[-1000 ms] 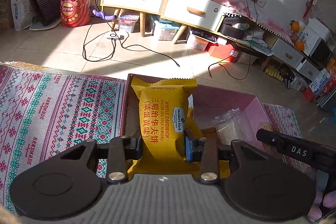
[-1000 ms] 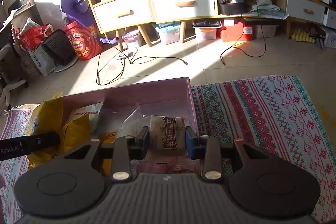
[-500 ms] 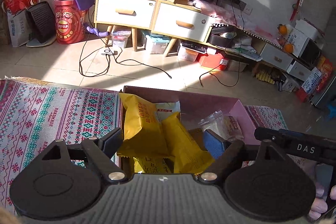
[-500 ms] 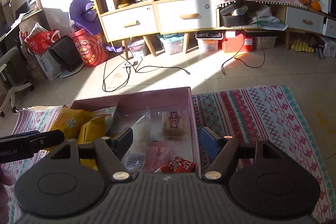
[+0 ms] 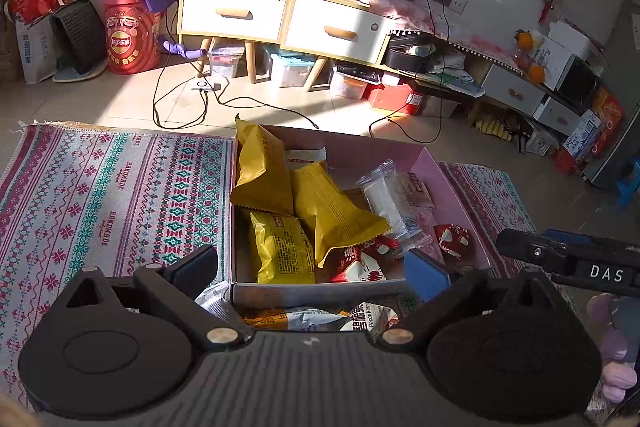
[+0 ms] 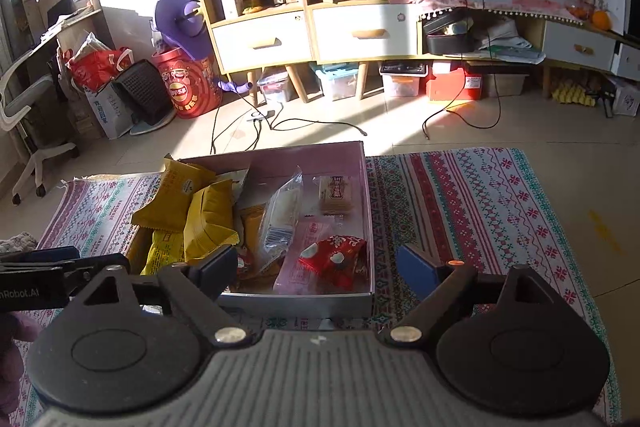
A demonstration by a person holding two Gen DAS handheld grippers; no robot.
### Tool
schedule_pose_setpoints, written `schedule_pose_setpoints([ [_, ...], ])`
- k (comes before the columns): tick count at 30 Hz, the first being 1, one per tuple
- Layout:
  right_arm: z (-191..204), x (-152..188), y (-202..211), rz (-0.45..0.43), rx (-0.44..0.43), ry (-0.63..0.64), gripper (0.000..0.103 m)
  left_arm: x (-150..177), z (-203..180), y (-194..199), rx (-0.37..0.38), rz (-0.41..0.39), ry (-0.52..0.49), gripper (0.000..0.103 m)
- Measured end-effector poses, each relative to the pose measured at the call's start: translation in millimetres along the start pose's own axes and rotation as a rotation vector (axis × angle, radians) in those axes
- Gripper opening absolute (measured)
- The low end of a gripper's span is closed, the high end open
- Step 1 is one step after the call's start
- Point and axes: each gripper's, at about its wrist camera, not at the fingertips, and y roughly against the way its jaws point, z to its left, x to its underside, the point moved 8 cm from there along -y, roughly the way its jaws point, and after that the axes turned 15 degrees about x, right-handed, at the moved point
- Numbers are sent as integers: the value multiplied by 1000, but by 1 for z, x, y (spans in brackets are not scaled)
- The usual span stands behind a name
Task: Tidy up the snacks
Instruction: 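Open both grippers to release the snacks in the box and withdraw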
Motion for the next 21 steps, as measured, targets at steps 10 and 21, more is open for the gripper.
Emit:
schedule_pose_setpoints([
  [10, -8, 23, 16, 42, 24, 7, 91, 27, 4, 19, -26, 52, 28, 103],
  [21, -5, 57, 27, 60, -4, 66, 93, 62, 8, 30, -25, 76, 10, 103],
])
